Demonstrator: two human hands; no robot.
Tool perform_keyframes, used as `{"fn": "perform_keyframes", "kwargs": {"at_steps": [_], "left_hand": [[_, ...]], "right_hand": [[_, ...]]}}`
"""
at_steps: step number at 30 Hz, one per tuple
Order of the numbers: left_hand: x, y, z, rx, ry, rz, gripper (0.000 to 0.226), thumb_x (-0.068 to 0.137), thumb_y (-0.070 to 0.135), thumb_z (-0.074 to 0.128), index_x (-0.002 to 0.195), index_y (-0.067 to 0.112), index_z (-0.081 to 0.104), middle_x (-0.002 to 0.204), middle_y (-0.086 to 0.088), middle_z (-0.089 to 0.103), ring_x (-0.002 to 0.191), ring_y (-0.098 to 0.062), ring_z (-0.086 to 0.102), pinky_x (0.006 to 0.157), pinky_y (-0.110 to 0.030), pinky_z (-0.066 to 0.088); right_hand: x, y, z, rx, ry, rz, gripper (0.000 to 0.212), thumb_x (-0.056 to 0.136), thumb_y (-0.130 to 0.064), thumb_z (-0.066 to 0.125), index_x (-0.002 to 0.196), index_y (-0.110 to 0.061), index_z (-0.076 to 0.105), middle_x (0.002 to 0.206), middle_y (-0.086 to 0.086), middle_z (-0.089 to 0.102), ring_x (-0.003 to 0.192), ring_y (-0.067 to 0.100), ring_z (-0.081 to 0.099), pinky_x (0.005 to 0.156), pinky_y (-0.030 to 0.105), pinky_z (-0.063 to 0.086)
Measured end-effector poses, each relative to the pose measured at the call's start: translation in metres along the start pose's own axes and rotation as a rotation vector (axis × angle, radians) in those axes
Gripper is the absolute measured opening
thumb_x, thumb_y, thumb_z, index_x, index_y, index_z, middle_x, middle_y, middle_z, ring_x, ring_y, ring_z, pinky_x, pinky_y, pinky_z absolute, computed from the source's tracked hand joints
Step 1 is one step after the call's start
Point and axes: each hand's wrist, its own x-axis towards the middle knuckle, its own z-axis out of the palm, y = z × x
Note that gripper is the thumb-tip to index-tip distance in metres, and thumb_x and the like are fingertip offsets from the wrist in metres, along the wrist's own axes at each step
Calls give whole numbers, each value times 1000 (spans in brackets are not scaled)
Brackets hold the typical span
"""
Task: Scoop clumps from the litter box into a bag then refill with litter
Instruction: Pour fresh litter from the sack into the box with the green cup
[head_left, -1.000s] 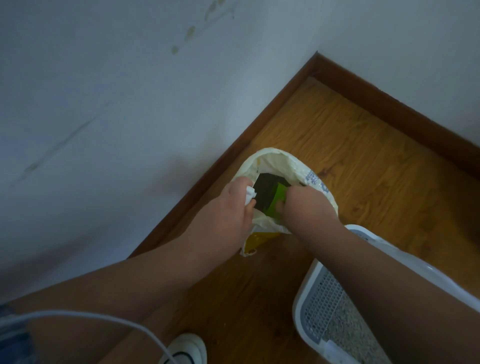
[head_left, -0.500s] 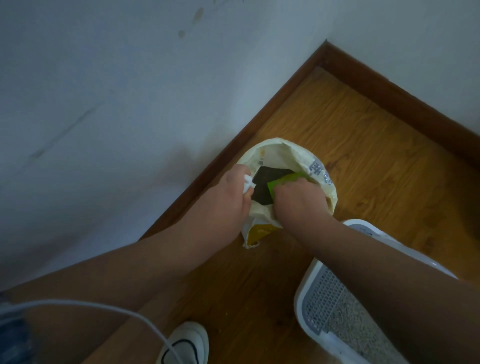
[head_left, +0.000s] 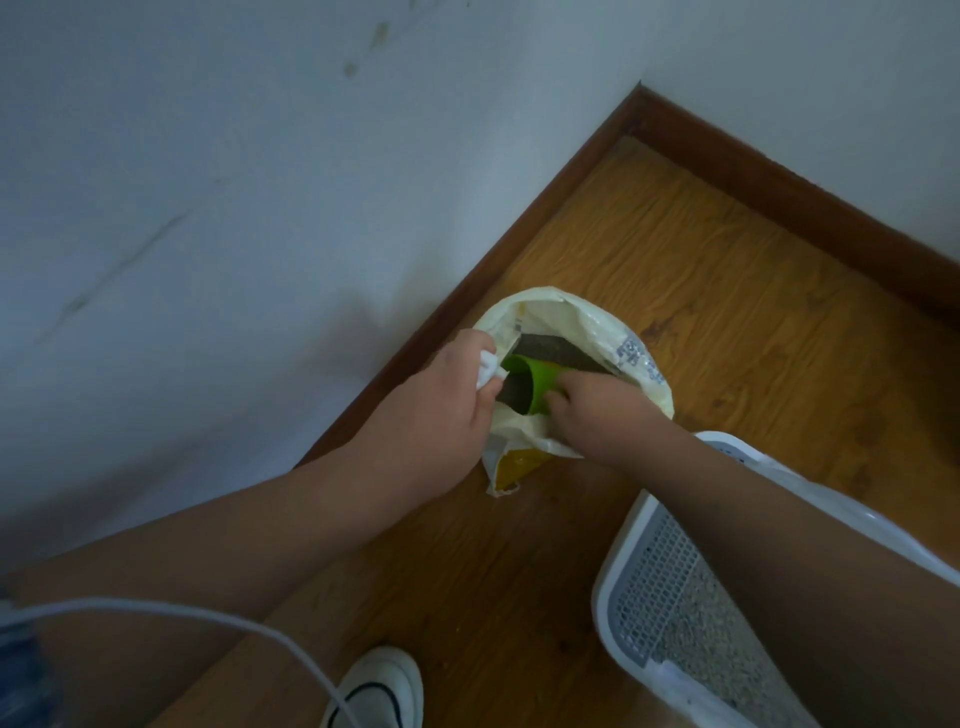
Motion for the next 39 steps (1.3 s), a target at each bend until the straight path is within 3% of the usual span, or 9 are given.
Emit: {"fn": "perform_keyframes", "kwargs": {"at_steps": [5,8,12,14,17,25,30,33,39], "left_hand": [[3,10,1,126,35,20,24,104,39,39,126,31,41,94,12,56,68,-6,55,53,-24,44],[10,15,-2,138,69,13,22,102,37,43,123,30,45,98,10,57,74,-10,55,58,-31,44],[9,22,0,109,80,21,18,101,37,44,118,31,45,96,10,57,73,-9,54,61,-34,45],[9,24,1,96,87,23,19,101,37,43,118,30,45,96,11,56,73,-8,54,60,-33,44],[13,25,0,66,108,8,21,101,39,41,118,28,46,89,13,54,72,-3,53,56,-27,40],[21,36,-10,-111,101,-67,10,101,33,46,109,29,45,85,2,63,76,-18,63,71,-46,54],[18,50,-14,-79,151,-1,11,101,30,47,111,28,44,88,3,59,75,-13,59,66,-38,50],[18,46,-13,-85,160,-33,11,101,30,47,111,29,44,88,1,63,76,-15,62,66,-37,51],[27,33,-20,-204,190,-153,7,94,38,42,101,36,41,84,-5,67,72,-23,68,70,-49,59]], "right_hand": [[-9,7,-17,-7,-76,71,27,104,-26,37,98,-9,57,83,7,55,81,26,54,71,33,43],[-19,16,-31,89,-67,116,25,104,-24,38,99,-9,56,80,5,52,83,27,53,73,33,44],[-37,26,-38,159,-9,72,28,106,-23,37,97,-6,58,100,14,56,92,24,53,71,29,35],[-46,31,-38,217,27,56,29,106,-23,40,93,-3,57,94,13,54,87,22,50,66,29,27],[-58,39,-38,280,69,58,30,105,-25,42,96,-2,60,91,12,58,86,23,53,66,30,30],[-77,49,-26,393,159,79,29,103,-27,47,88,-5,59,81,10,58,81,25,55,63,34,34],[-74,45,-20,426,198,67,28,103,-27,47,93,-5,61,86,12,61,85,27,57,70,35,40],[-80,52,-20,510,226,60,26,102,-24,48,85,-8,58,79,10,58,78,24,56,70,37,41],[-89,68,-12,728,207,48,28,101,-19,50,75,-9,53,67,2,50,60,13,46,59,30,36]]}}
